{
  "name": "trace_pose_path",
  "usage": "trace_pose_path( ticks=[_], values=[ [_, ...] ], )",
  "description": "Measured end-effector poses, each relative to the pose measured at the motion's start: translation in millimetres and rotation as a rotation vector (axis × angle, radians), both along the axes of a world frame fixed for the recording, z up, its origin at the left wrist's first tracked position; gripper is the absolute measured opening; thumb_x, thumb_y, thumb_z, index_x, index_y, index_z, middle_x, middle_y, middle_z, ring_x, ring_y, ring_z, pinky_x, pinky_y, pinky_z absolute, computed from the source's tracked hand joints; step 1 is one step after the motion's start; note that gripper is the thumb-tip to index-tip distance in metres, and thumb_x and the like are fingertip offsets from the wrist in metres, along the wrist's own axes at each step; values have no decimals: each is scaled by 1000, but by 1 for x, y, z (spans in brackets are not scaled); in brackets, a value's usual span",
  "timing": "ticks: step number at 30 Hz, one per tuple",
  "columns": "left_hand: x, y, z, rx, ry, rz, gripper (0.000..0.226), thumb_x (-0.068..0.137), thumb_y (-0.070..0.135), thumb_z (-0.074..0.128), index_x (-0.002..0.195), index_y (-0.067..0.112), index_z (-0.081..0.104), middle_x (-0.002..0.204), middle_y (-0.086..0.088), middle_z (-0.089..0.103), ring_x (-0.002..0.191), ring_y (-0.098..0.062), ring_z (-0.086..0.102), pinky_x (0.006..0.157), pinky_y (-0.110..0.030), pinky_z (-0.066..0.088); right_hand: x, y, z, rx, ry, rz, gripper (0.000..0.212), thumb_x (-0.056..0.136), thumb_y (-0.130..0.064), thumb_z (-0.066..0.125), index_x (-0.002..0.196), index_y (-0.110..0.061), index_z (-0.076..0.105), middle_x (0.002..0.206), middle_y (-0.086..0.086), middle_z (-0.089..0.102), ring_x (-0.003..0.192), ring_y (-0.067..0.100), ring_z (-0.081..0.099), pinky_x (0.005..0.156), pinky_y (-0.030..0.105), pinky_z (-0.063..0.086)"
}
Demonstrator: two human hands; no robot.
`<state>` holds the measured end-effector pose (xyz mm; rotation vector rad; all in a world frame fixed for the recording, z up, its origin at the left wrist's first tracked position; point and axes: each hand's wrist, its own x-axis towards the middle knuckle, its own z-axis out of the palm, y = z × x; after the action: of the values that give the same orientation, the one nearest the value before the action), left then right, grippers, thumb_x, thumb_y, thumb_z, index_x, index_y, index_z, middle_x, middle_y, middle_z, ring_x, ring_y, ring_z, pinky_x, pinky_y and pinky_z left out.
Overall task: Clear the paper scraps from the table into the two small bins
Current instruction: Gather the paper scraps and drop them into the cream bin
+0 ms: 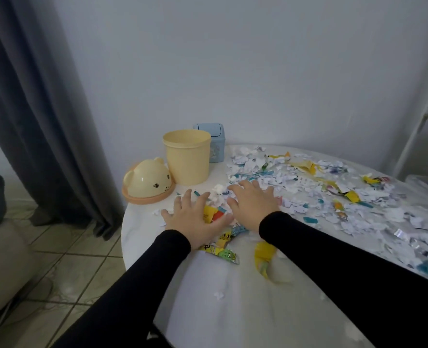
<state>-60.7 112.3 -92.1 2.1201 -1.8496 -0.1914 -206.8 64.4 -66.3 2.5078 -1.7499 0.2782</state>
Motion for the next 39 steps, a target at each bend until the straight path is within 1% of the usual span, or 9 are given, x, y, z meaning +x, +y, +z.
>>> trace_pose_path(
  ticks=[5, 15, 23, 26, 28, 31, 34, 36, 39],
  values=[
    [10, 3, -9, 128, -101, -76, 124, 43, 98, 43, 146, 46, -3, 159, 2, -10, 146, -28, -7, 109, -65, 2, 6, -10, 1, 90, -16, 97, 48, 99, -43, 30, 144, -27, 33, 151, 4, 30, 138, 26, 29, 109, 53, 23],
    [27, -22, -8, 21, -86, -61, 128, 39, 96, 50, 146, 46, -1, 159, 5, -7, 146, -24, 0, 111, -58, 13, 23, -47, -13, -9, -87, 227, 46, 98, -41, 35, 142, -26, 37, 149, -2, 32, 137, 19, 30, 107, 48, 27],
    [38, -68, -5, 90, -132, -240, 113, 54, 88, 53, 147, 38, 14, 154, 12, 17, 139, -18, 15, 108, -47, 14, 25, -101, -20, 111, 39, 238, 62, 90, -62, 40, 145, -36, 29, 157, -3, 15, 146, 24, 4, 113, 53, 17],
    [39, -80, -6, 41, -95, -289, 105, 52, 90, 52, 141, 39, 30, 145, 14, 29, 129, -15, 23, 99, -35, 20, 20, -113, -28, 129, 13, 287, 64, 86, -66, 38, 142, -35, 35, 152, 0, 27, 142, 23, 18, 111, 50, 24],
    [38, -89, -8, 13, -67, -297, 105, 43, 90, 46, 134, 38, 37, 135, 15, 34, 122, -13, 28, 96, -31, 24, 21, -121, -29, 122, -45, 320, 74, 77, -74, 25, 134, -32, 46, 138, -1, 43, 130, 20, 36, 105, 46, 34],
    [31, -96, -11, -45, 12, -296, 105, 43, 84, 55, 133, 36, 29, 132, 17, 33, 117, -9, 30, 96, -31, 27, 22, -128, -33, 70, -122, 342, 74, 79, -68, 12, 115, -22, 58, 115, 1, 53, 108, 21, 48, 92, 45, 42],
    [26, -98, -11, -32, 70, -329, 115, 51, 79, 62, 145, 36, 11, 148, 19, 19, 127, -8, 24, 103, -34, 24, 23, -128, -33, 45, -116, 331, 61, 86, -57, 16, 102, -15, 57, 104, 6, 54, 98, 26, 49, 84, 45, 43],
    [25, -98, -10, -9, 37, -341, 115, 55, 81, 58, 147, 35, 8, 151, 19, 17, 129, -11, 22, 104, -35, 24, 22, -127, -32, 71, -107, 331, 51, 89, -49, 24, 109, -13, 55, 109, 7, 54, 102, 26, 48, 87, 45, 43],
    [23, -96, -12, -35, -4, -341, 98, 62, 79, 54, 143, 36, 21, 136, 18, 36, 118, -11, 28, 96, -32, 27, 19, -123, -29, 128, -205, 330, 40, 92, -35, 41, 127, -17, 46, 120, 6, 52, 112, 25, 46, 95, 43, 41]
  ],
)
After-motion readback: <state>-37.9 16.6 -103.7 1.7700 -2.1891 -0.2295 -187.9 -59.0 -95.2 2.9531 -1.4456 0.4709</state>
